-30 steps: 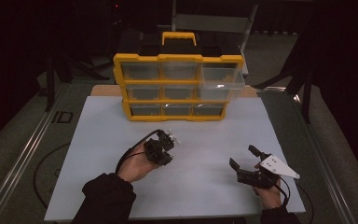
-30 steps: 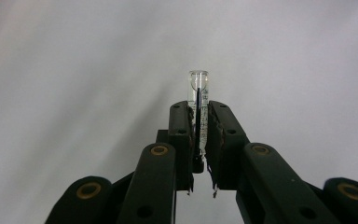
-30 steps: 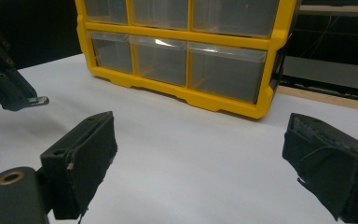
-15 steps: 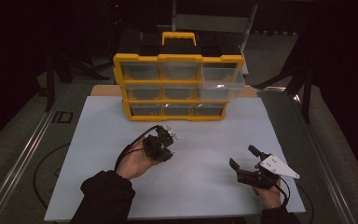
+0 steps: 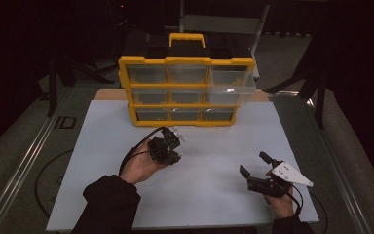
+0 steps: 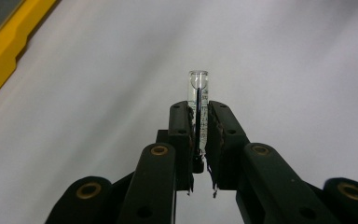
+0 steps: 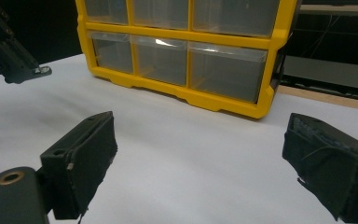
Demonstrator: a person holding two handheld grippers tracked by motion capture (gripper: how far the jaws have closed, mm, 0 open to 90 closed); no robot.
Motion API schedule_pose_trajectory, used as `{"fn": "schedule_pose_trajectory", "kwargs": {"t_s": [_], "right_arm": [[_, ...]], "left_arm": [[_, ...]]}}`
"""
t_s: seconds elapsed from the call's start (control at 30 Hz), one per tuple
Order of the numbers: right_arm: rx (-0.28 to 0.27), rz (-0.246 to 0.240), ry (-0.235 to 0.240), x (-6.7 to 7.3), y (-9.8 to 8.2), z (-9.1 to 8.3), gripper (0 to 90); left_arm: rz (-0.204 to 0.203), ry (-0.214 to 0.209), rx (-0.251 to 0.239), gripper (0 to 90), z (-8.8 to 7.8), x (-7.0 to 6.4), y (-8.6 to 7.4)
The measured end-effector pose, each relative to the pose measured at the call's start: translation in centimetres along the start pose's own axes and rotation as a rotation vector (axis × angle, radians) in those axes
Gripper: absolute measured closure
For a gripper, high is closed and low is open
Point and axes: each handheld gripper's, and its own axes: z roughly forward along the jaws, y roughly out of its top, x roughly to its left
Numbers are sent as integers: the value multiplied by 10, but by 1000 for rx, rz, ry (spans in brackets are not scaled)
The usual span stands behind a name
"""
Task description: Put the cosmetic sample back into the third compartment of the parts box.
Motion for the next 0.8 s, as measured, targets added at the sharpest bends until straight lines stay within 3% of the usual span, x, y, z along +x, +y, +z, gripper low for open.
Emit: {"fn": "schedule_pose_trajectory", "kwargs": {"t_s": [0.43, 0.8], "right_arm": [[-1, 0, 1, 0, 0, 0, 95], [-2, -3, 2, 0, 0, 0, 95]], "left_arm": [[14, -36, -40, 810, -8, 6, 3], [-7, -61, -94, 810, -19, 14, 4]]}}
